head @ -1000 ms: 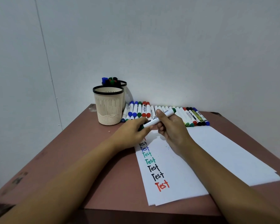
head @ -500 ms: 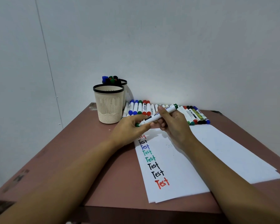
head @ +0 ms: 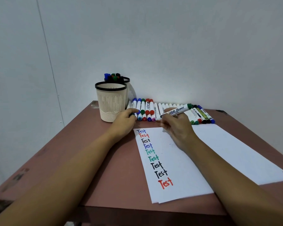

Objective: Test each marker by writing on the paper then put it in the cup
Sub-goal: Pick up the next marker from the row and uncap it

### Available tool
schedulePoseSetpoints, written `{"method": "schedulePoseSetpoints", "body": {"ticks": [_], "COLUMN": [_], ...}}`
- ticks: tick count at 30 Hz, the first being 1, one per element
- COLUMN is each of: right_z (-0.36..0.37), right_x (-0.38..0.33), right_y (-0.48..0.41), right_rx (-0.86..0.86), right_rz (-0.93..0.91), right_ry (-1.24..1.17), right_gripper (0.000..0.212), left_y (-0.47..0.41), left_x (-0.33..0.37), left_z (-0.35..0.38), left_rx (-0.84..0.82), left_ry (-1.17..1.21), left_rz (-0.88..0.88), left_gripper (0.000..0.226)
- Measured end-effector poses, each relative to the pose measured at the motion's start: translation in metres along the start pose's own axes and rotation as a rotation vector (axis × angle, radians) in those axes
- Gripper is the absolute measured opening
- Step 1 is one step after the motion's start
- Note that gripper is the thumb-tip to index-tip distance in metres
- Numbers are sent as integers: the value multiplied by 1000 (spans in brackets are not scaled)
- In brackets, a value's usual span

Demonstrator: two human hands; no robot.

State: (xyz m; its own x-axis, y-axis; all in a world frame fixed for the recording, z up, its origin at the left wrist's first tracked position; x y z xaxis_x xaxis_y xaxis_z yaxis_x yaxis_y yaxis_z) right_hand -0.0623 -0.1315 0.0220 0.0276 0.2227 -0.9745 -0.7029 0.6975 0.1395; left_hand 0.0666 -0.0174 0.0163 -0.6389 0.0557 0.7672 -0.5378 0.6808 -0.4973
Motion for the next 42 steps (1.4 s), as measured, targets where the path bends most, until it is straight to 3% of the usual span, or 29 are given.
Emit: {"method": "schedulePoseSetpoints", "body": {"ticks": [5, 8, 30, 42], "right_z": [4, 6, 6, 8], "right_x": [7, 9, 14, 11], "right_y": [0, 1, -4, 2], "right_rx": [72, 81, 184, 156], "right_rz": [-79, -89, -84, -98], "right_ry": [250, 249, 364, 396], "right_gripper": [11, 2, 6, 7], "left_y": [1, 0, 1, 1], "left_x": [-1, -3, 1, 1], "left_z": [-2, -3, -2, -2], "left_rx": [-16, -5, -11, -14], "left_ry": [-89, -63, -147, -156], "left_rz": [32, 16, 0, -3], "left_gripper": [37, 36, 29, 28]}}
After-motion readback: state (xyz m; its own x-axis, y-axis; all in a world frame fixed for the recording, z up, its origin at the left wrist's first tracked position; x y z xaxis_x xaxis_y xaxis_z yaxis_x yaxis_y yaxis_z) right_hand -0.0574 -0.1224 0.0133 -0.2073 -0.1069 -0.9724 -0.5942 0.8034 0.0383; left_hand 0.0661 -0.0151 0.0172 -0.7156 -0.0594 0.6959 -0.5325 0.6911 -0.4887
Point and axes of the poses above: each hand's wrist, its own y-axis away from the middle knuckle, its own z-axis out of the palm, x = y × z, the point moved 3 cm from there along -y, towards the middle knuckle, and after that the axes turned 15 degrees about z, right-handed, at the moved point
